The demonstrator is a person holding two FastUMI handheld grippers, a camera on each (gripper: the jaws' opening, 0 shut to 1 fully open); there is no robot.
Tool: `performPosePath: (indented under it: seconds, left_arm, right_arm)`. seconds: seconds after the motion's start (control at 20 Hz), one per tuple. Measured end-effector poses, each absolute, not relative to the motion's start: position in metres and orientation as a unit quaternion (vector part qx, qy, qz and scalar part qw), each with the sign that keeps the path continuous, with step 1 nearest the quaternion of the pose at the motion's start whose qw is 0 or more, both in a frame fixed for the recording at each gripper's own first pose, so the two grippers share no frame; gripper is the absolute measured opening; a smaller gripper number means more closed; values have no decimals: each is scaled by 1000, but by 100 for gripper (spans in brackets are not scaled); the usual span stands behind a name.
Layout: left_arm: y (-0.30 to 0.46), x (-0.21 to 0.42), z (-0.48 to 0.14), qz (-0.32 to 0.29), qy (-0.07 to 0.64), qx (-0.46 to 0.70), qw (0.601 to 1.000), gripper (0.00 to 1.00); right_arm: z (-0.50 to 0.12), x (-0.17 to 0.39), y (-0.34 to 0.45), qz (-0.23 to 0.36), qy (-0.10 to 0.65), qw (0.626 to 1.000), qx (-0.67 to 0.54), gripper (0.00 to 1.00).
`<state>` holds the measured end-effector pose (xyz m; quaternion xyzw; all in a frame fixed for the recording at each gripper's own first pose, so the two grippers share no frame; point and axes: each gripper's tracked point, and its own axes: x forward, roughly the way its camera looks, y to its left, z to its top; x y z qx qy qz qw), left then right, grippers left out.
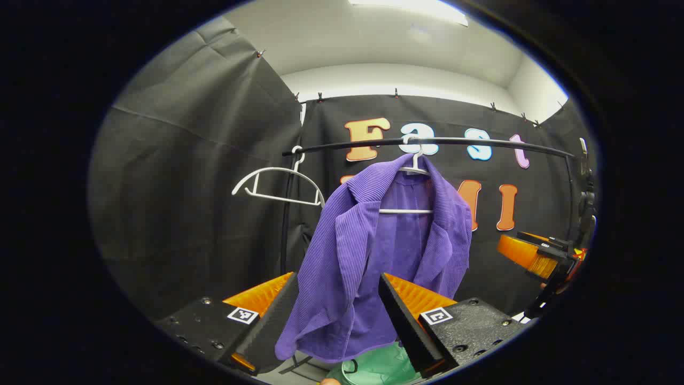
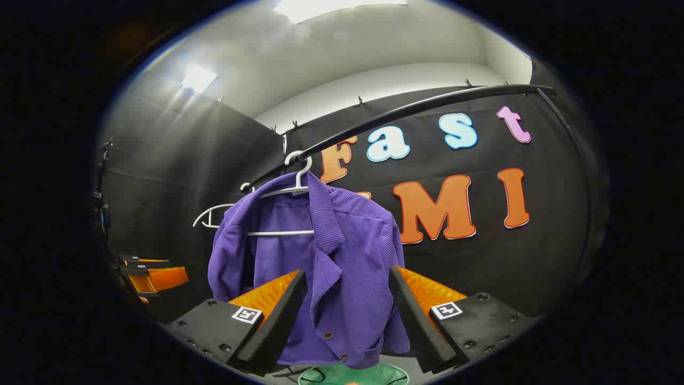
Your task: Grasp the clothes on the hanger with both hands and then place them into the laundry hamper below.
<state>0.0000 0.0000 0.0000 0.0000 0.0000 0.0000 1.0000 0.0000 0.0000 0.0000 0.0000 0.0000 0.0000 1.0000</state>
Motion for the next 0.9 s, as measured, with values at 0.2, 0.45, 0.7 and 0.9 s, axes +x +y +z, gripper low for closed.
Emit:
performPosePath:
  seconds: [0.2,0.45,0.7,0.9]
  left_arm:
    - [5,-1,2,6,-3,5,1000,95]
    - [-7,-2,1,-22,2,5,1000,95]
    - [-8,-1,3,-22,1,6,1000,92]
    - [-9,1,2,-24,0,6,1000,92]
  right_arm:
    - [-3,3,7,4,3,1000,0,99]
    - [-3,3,12,6,3,1000,-2,100]
    - [0,1,11,2,-1,1000,-8,99]
    - [0,3,13,2,-1,1000,-9,99]
